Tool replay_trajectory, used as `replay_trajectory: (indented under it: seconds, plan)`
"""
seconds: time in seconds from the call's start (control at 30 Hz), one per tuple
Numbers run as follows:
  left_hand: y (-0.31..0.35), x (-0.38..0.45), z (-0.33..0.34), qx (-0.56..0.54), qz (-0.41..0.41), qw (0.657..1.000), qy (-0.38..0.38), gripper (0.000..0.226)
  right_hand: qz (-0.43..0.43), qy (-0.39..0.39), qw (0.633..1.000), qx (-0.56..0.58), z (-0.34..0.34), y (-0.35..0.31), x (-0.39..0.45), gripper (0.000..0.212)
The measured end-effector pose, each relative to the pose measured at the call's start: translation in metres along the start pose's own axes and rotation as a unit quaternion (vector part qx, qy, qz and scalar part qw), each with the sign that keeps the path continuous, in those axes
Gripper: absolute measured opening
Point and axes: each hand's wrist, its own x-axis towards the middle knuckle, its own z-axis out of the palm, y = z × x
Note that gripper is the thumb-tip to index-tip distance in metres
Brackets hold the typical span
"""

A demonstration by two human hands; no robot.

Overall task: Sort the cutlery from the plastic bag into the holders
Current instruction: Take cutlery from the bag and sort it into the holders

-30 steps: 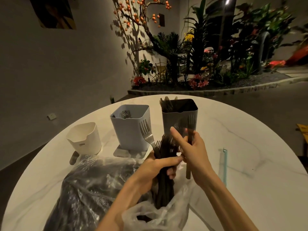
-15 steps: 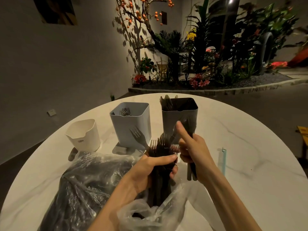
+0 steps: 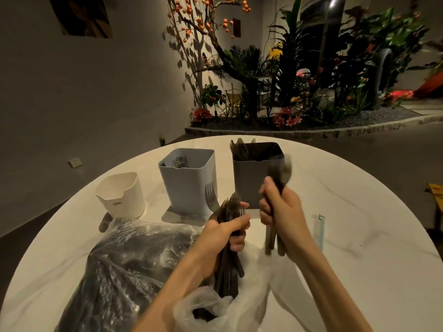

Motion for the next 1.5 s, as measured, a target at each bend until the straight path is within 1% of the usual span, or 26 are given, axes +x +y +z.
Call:
replay_trajectory:
  seconds: [0.07, 0.13, 0.17, 0.2, 0.23, 0.3, 0.37, 0.43, 0.5, 0.63, 0.7, 0.77, 0.8, 0.87, 0.9, 0.97, 1.03, 1.1, 1.17, 1.2, 1.27, 1.37, 1.5]
  plan:
    - [-0.008, 0.003, 0.004, 0.110, 0.030, 0.993, 0.041, 0.013, -0.022, -0.056, 0.996, -0.071, 0.009, 0.001, -0.007, 0.027]
    - [-0.015, 0.005, 0.007, 0.217, 0.067, 0.973, 0.051, 0.018, -0.030, -0.111, 0.985, -0.131, 0.016, 0.003, -0.013, 0.038]
    - [-0.017, 0.005, 0.008, 0.241, 0.072, 0.966, 0.051, 0.020, -0.040, -0.117, 0.978, -0.165, 0.018, 0.005, -0.015, 0.038]
    - [-0.017, 0.004, 0.009, 0.243, 0.069, 0.966, 0.051, 0.025, -0.050, -0.102, 0.976, -0.184, 0.020, 0.005, -0.016, 0.035]
    - [-0.017, 0.002, 0.008, 0.241, 0.064, 0.967, 0.044, 0.032, -0.058, -0.072, 0.979, -0.179, 0.020, 0.005, -0.016, 0.032]
    - [-0.014, -0.001, 0.004, 0.206, 0.057, 0.977, 0.024, 0.047, -0.048, 0.015, 0.994, -0.098, 0.014, 0.004, -0.011, 0.029]
    - [-0.009, -0.002, 0.004, 0.140, 0.029, 0.990, 0.003, 0.052, -0.041, 0.096, 0.995, -0.012, 0.003, -0.001, -0.004, 0.034]
    - [-0.004, -0.004, 0.003, 0.086, 0.006, 0.996, 0.015, 0.045, -0.029, 0.154, 0.986, 0.055, -0.008, -0.006, 0.000, 0.044]
    - [-0.003, -0.004, -0.001, 0.068, -0.009, 0.997, 0.034, 0.041, -0.016, 0.197, 0.974, 0.110, -0.015, -0.008, 0.005, 0.044]
    - [-0.003, -0.001, -0.007, 0.016, 0.010, 1.000, 0.007, 0.032, -0.003, 0.230, 0.960, 0.157, -0.018, -0.008, 0.009, 0.038]
    - [0.000, 0.000, -0.009, 0.004, 0.026, 1.000, 0.015, 0.029, 0.005, 0.248, 0.954, 0.168, -0.022, -0.009, 0.011, 0.039]
    - [0.004, -0.001, -0.009, -0.001, 0.043, 0.999, 0.030, 0.025, -0.005, 0.231, 0.955, 0.186, -0.026, -0.009, 0.012, 0.041]
    - [0.007, -0.002, -0.008, -0.007, 0.053, 0.998, 0.042, 0.024, -0.013, 0.207, 0.964, 0.168, -0.026, -0.009, 0.012, 0.043]
    - [0.013, -0.003, -0.005, -0.003, 0.090, 0.993, 0.073, 0.033, -0.030, 0.140, 0.988, 0.059, -0.019, -0.006, 0.008, 0.051]
    - [0.016, -0.002, -0.003, 0.006, 0.122, 0.989, 0.082, 0.039, -0.038, 0.102, 0.994, 0.016, -0.013, -0.005, 0.005, 0.054]
    - [0.022, 0.000, 0.001, 0.043, 0.199, 0.977, 0.069, 0.051, -0.052, 0.016, 0.998, 0.001, -0.001, -0.003, -0.002, 0.048]
    - [0.026, -0.001, 0.007, 0.088, 0.244, 0.965, 0.032, 0.055, -0.064, -0.040, 0.997, 0.018, 0.010, -0.002, -0.009, 0.040]
    - [0.025, 0.000, 0.011, 0.104, 0.244, 0.964, 0.007, 0.055, -0.092, -0.058, 0.994, -0.003, 0.017, 0.000, -0.013, 0.034]
    - [0.020, 0.001, 0.015, 0.109, 0.228, 0.968, 0.009, 0.067, -0.111, -0.058, 0.992, -0.010, 0.022, 0.007, -0.014, 0.024]
    - [0.015, 0.003, 0.015, 0.114, 0.220, 0.969, 0.017, 0.076, -0.097, -0.058, 0.994, -0.003, 0.023, 0.011, -0.015, 0.024]
    - [0.009, 0.003, 0.014, 0.117, 0.203, 0.972, 0.021, 0.088, -0.055, -0.072, 0.996, 0.008, 0.023, 0.020, -0.013, 0.032]
    - [0.005, 0.003, 0.011, 0.120, 0.186, 0.975, 0.016, 0.094, -0.011, -0.086, 0.996, 0.000, 0.023, 0.027, -0.012, 0.041]
    - [0.005, 0.007, 0.009, 0.207, 0.177, 0.962, 0.031, 0.099, 0.028, -0.098, 0.995, 0.003, 0.022, 0.024, -0.012, 0.045]
